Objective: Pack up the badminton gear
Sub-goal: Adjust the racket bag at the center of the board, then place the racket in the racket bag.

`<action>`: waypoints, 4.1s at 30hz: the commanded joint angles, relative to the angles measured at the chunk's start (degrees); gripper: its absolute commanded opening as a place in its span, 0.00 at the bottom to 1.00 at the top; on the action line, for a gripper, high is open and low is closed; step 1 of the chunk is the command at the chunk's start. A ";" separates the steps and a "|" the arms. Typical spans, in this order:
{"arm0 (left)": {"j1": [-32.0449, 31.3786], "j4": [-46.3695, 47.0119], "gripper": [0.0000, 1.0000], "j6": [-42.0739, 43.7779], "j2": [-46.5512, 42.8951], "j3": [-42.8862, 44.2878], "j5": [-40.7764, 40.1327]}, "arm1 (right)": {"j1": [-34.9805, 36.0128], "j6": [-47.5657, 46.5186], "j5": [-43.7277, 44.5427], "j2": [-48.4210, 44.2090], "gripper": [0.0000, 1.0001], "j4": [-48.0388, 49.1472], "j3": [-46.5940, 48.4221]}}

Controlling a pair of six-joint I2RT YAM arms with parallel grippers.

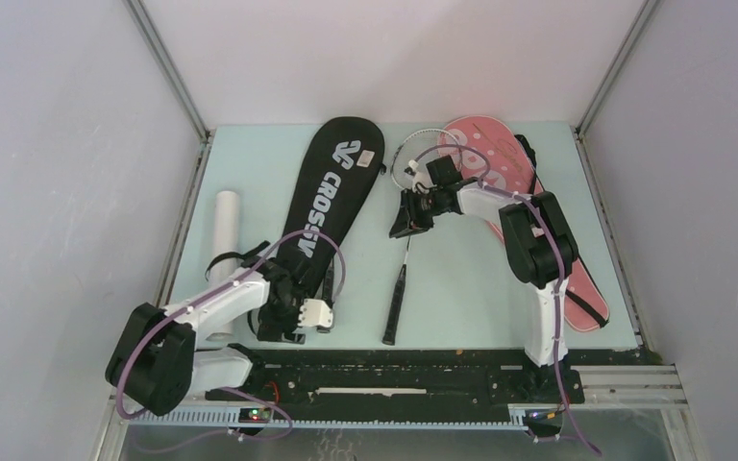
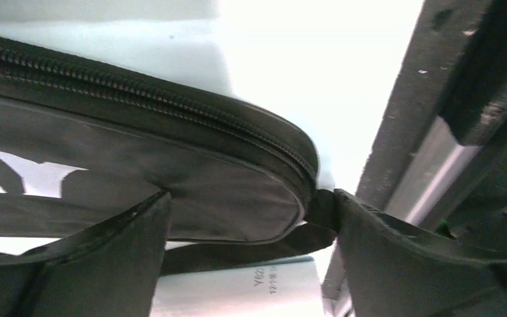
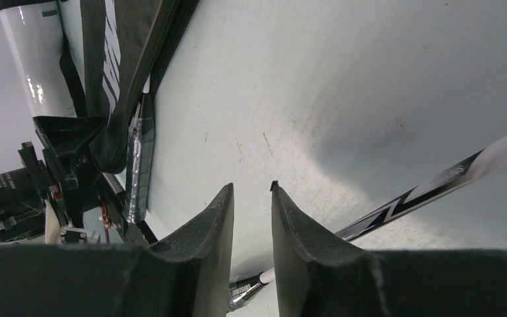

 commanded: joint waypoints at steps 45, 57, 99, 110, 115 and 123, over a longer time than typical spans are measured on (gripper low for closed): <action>-5.45 14.55 0.00 -59.96 17.85 77.38 10.07 | -9.13 -2.92 -5.86 -10.90 0.32 -0.97 -4.33; -1.60 4.37 0.00 -58.26 16.16 81.63 15.16 | -6.73 -5.53 3.27 -8.71 0.31 -2.05 -4.00; -11.76 7.26 1.00 -43.46 5.77 44.73 10.99 | 4.46 -2.77 -8.24 -0.67 0.01 -2.46 -0.17; -11.87 13.68 1.00 -56.07 19.00 39.82 -5.79 | 3.48 14.11 -13.41 0.86 0.00 11.19 -2.24; -11.89 17.39 1.00 -54.32 22.78 39.84 -13.66 | 3.34 17.70 -14.89 1.27 0.00 13.82 -3.65; -11.73 23.05 0.97 -50.87 27.75 37.32 -22.43 | 2.88 17.64 -15.17 1.19 0.00 13.47 -4.08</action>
